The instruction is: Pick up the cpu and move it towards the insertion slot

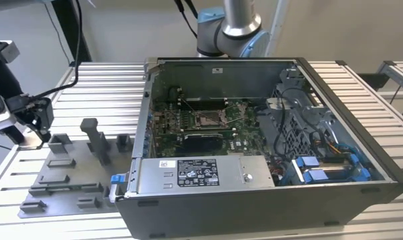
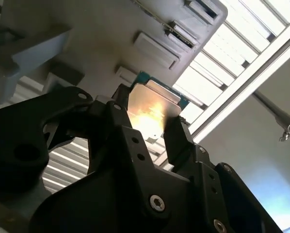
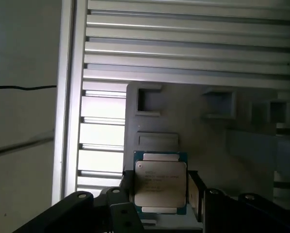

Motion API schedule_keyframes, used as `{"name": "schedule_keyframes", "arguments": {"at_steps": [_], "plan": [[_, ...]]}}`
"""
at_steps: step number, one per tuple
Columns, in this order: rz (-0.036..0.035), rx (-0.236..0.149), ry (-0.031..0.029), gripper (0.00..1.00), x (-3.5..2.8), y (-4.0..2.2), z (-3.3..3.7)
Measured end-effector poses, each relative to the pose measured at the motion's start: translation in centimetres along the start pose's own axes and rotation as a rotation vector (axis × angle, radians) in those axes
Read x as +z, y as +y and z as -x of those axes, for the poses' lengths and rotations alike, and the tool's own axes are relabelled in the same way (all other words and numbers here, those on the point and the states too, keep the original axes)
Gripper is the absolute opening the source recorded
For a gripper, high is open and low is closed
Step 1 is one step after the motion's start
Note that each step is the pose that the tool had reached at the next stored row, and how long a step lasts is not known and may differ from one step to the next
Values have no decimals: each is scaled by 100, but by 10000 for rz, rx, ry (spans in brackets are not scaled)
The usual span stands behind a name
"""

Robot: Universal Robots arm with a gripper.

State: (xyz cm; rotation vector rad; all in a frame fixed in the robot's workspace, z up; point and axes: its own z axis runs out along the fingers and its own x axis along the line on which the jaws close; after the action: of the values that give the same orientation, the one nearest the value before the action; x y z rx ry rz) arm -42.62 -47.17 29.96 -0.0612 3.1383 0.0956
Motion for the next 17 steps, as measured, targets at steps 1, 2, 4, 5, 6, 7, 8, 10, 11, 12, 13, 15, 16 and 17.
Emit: {"name": "schedule_keyframes", "arguments": {"at_steps": [1, 2, 4, 5, 6, 7, 8, 10, 11, 12, 13, 15, 16, 17], "plan": [[0, 0, -1, 0, -49, 3, 0], [0, -2, -1, 0, -94, 5, 1], [0, -1, -1, 0, -185, 11, 1], [0, -1, -1, 0, -230, 14, 1], [-1, -1, 1, 0, -276, 16, 1], [0, -1, -1, 0, -321, 19, 1], [0, -1, -1, 0, -362, 22, 2], [0, -1, 0, 0, -454, 29, 2], [0, 0, -1, 0, -492, 32, 2], [0, -1, 0, 0, -527, 34, 2], [0, -1, 0, 0, -558, 36, 2], [0, 0, -1, 0, -612, 40, 2], [-1, -1, 0, 0, -640, 41, 2], [0, -1, 0, 0, -663, 43, 2]]}}
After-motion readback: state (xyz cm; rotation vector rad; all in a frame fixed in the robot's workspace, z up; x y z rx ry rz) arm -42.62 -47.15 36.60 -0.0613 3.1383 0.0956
